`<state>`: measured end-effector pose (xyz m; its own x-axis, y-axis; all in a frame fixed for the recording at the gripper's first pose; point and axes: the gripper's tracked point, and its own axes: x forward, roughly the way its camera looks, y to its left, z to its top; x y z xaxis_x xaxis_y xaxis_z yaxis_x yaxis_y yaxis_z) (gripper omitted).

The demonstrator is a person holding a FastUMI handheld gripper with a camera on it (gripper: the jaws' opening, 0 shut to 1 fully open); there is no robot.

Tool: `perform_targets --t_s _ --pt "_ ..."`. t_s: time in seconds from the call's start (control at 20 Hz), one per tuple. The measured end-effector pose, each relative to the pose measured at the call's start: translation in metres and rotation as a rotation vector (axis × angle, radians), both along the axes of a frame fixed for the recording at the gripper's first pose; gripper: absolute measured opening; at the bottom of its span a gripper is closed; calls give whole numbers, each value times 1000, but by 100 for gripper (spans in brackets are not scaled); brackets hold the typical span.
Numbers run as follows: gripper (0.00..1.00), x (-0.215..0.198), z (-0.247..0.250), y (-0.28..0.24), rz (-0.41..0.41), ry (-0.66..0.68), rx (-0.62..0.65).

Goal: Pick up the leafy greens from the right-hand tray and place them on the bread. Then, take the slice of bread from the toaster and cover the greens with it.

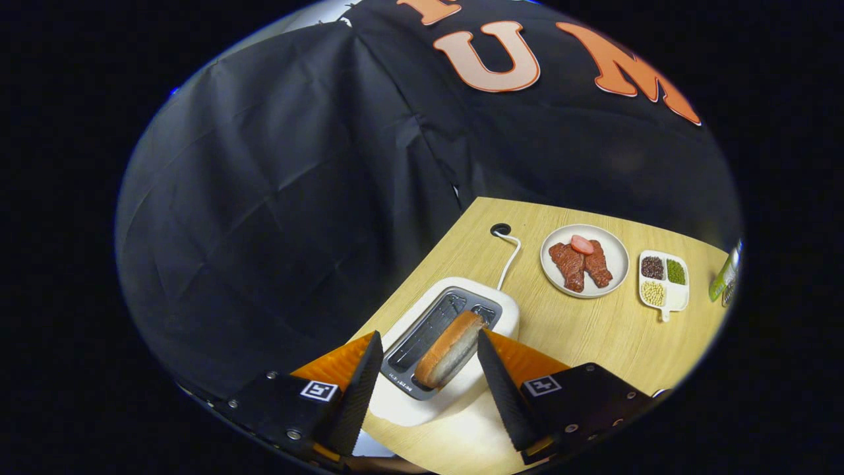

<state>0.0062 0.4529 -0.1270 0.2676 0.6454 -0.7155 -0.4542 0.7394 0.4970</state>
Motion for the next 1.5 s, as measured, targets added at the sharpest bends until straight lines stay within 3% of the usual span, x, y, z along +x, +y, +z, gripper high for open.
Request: perform_targets --t_s 0.15,0.35,0.4,0.8,0.95,1.5 --pt "78 4 -18 3 -12 46 -40" --pt "58 -2 -39 5 -6 100 -53" --pt "48 -4 -39 9 -5 115 -31" --pt "14 -4 -37 -5 -27 98 -11" --pt "9 -5 -27 -12 -37 97 17" --pt "9 -8 47 -59 -106 -82 224"
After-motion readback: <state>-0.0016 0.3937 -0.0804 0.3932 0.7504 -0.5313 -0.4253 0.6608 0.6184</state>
